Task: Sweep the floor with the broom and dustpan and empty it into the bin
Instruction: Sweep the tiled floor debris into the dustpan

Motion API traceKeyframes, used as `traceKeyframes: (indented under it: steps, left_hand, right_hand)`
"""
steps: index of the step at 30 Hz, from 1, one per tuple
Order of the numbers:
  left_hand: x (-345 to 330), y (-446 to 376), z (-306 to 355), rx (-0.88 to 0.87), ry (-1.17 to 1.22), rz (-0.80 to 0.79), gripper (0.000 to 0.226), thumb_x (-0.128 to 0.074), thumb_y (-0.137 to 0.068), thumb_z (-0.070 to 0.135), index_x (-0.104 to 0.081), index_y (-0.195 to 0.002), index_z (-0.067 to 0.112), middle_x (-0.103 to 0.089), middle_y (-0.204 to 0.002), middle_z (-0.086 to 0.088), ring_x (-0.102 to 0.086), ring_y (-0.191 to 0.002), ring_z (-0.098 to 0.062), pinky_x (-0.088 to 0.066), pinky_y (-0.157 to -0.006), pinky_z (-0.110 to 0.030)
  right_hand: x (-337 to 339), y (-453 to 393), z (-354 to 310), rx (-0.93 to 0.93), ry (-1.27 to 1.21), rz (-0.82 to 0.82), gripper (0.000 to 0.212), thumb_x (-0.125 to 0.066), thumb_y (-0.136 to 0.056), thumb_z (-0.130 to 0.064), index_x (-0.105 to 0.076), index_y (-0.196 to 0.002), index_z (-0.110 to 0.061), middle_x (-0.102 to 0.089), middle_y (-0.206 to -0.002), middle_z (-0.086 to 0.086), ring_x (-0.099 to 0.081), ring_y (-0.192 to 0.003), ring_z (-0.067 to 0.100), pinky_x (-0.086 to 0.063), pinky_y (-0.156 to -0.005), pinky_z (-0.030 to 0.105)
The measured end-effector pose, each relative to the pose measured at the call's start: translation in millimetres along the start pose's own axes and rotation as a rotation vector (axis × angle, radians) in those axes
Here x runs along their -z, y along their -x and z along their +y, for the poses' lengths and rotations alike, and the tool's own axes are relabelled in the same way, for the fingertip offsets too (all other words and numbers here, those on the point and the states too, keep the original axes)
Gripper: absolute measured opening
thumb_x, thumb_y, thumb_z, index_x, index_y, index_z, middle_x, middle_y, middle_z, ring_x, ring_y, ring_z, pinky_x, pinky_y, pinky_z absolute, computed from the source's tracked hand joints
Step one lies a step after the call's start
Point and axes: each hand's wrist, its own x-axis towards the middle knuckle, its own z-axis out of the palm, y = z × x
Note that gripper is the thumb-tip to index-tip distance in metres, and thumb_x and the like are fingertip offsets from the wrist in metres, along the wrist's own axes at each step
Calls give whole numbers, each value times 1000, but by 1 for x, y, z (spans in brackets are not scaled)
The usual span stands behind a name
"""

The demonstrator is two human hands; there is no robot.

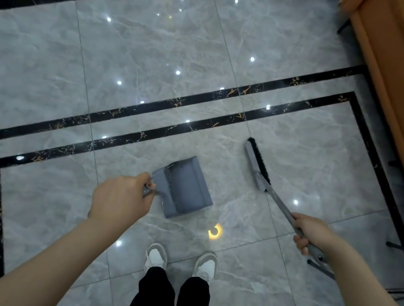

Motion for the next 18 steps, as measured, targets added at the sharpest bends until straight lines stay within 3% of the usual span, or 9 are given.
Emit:
traceKeyframes:
  steps: [3, 8, 13, 18]
  left_hand:
    - [0, -4, 3, 5, -15, 3, 12, -71, -76, 22, -67, -73, 12, -48, -40, -5, -33, -35, -20, -16, -43, -11]
    - [1, -4, 1, 22, -43, -3, 17, -62, -83, 28, -67, -84, 12, -44, -47, -1, -40, -41, -23, -20, -41, -16]
    - [1, -2, -2, 15, -24, 4, 21, -56, -88, 32, -67, -93, 14, -65, -61, -9, -44, -47, -23, -23, -41, -19]
    - [9, 13, -16, 50, 17, -70, 24, -53, -89, 35, -64, -93, 14, -53, -57, -2, -47, -52, -23, -28, -43, -23]
  right_hand:
    - [-9, 7, 0, 1, 45, -47, 46, -24, -99, -5, -44, -138, -18, -36, -58, 6, -28, -22, 7, -28, -31, 12]
    - [-23, 24, 2, -53, -40, -192, 45, -29, -99, -9, -40, -141, -21, -35, -60, 5, -26, -23, 5, -27, -28, 11]
    - [-39, 43, 10, -103, -114, -386, 43, -33, -100, -14, -36, -143, -23, -38, -46, -1, -29, -25, 3, -26, -25, 11]
    - [-22, 63, -5, -78, -132, -380, 44, -32, -100, -15, -34, -144, -24, -34, -44, -3, -29, -25, 2, -25, -24, 10]
